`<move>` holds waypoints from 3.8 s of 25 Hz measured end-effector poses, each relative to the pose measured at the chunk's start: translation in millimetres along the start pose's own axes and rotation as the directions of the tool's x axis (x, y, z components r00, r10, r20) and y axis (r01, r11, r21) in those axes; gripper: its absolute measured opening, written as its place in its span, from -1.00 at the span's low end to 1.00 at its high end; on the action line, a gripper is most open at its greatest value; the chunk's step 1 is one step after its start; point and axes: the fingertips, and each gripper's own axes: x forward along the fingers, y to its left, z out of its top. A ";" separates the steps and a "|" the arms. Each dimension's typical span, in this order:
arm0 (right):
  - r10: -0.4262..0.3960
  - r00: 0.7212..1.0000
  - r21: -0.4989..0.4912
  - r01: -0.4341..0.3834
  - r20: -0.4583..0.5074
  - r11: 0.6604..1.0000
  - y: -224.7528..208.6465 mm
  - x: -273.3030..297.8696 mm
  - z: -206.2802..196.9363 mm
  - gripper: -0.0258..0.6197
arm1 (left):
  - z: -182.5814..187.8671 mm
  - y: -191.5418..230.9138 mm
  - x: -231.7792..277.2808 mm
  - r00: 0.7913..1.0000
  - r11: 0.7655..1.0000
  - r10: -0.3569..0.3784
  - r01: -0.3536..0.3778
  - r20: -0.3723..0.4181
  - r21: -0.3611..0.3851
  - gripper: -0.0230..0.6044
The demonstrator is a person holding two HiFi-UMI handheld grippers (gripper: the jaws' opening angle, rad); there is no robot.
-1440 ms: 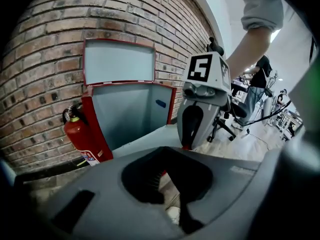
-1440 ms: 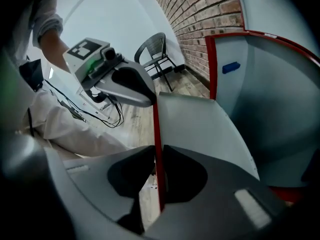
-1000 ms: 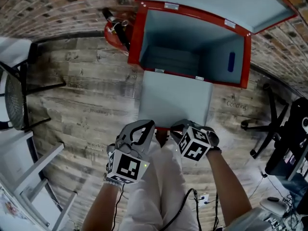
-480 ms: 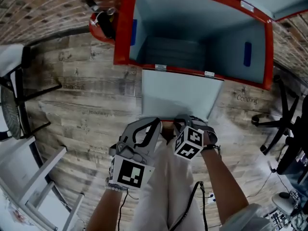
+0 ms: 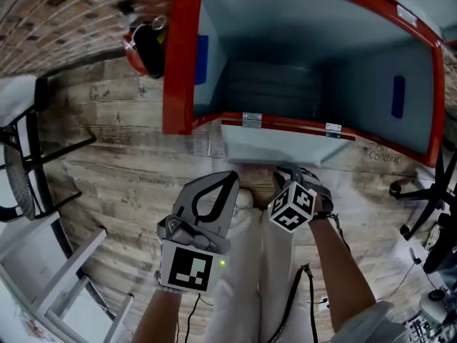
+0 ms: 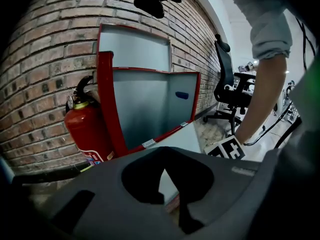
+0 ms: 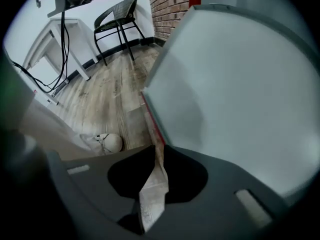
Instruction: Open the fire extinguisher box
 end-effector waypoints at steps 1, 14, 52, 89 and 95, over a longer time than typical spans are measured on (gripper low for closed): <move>-0.012 1.000 0.014 0.012 0.006 1.000 -6.0 -1.3 2.5 -0.74 | 0.0 2.7 0.7 1.000 1.000 0.007 -0.007 0.000 0.001 -0.93; -0.155 0.965 0.351 0.074 0.210 0.934 -34.7 -153.3 41.3 -0.90 | 81.4 -13.1 -42.2 0.998 0.999 0.038 -0.037 0.040 -0.033 -0.93; -0.507 0.610 0.436 0.276 0.609 0.857 -25.1 -705.0 166.7 -0.90 | 420.1 -45.8 -317.7 0.966 0.985 0.053 -0.091 0.251 0.145 -0.93; -0.551 0.417 0.417 0.373 0.723 0.829 -29.0 -818.1 208.2 -0.90 | 507.2 -33.7 -372.2 0.905 0.961 0.128 -0.214 0.405 0.173 -0.93; -0.546 0.417 0.410 0.375 0.727 0.831 -28.0 -818.7 211.7 -0.90 | 507.3 -32.0 -370.9 0.904 0.961 0.132 -0.218 0.407 0.172 -0.93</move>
